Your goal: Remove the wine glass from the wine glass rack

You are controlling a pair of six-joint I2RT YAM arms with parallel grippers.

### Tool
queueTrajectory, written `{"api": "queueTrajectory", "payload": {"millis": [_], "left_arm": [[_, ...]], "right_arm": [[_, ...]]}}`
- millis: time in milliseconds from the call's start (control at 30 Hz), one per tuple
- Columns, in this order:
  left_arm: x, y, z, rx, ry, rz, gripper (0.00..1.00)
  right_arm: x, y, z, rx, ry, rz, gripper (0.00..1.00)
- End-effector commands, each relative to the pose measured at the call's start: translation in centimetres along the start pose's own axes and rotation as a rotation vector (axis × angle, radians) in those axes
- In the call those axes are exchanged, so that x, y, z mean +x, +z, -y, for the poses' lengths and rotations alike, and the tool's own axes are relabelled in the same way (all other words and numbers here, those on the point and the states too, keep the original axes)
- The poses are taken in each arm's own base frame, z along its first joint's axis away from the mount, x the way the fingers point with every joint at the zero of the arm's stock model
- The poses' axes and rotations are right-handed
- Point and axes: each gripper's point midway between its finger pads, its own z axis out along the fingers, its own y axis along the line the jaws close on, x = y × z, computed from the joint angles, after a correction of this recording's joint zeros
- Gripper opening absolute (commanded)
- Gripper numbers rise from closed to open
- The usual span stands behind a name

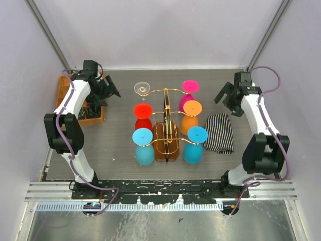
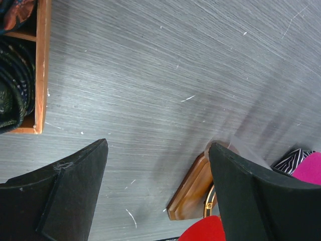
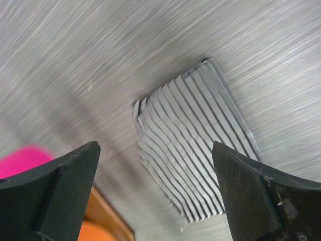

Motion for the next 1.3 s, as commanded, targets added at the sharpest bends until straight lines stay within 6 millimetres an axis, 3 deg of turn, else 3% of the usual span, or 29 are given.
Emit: {"api": "queueTrajectory", "payload": {"millis": [0,67,133,267,400,500,633,867,933,1067,1167,1267], "left_arm": [[-0.1,-1.4,0.3,0.031,0.032,0.031,0.89],[0.0,-1.4,-0.1,0.012,0.046,0.025,0.89],[-0.1,-1.5,-0.2,0.002,0.055,0.017,0.89],[-0.2,-1.4,0.2,0.02,0.049,0.015,0.89],[-0.5,-1.5,0.3,0.01,0.06,0.007,0.89],[-0.7,-2.0,0.8,0.026,0.064,0.005,0.89],[-0.7,-2.4,0.7,0.026,0.073,0.022,0.9],[0.6,-2.3,0.5,0.039,0.07,-0.023,0.9],[0.8,-2.5,0.4,0.043,0.07,-0.016,0.9],[0.8,-3.0,0.1,0.036,0.067,0.007,0.9],[0.5,-3.7,0.3,0.033,0.068,0.04,0.9],[0.3,-4.4,0.3,0.025,0.076,0.07,0.9]], "right_arm": [[7.8,-0.7,-2.0,-0.202,-0.002,-0.262,0.99],[10.9,-0.4,-2.4,-0.269,0.018,-0.358,1.0],[12.5,-0.7,-2.6,-0.312,0.035,-0.402,0.99],[14.7,-0.8,-2.7,-0.347,0.033,-0.5,0.99],[15.3,1.6,-0.7,-0.239,0.012,-0.554,0.99],[13.5,3.9,2.6,-0.102,0.01,-0.524,0.99],[9.5,6.2,8.5,0.094,0.046,-0.449,0.99],[2.9,6.1,14.4,0.329,0.16,-0.265,0.99],[0.7,4.9,15.3,0.353,0.205,-0.189,1.0],[-4.4,0.0,12.2,0.284,0.171,0.056,1.0],[-8.1,-5.8,8.2,0.218,0.088,0.255,0.99],[-11.2,-14.0,1.0,0.047,-0.057,0.565,0.99]]}}
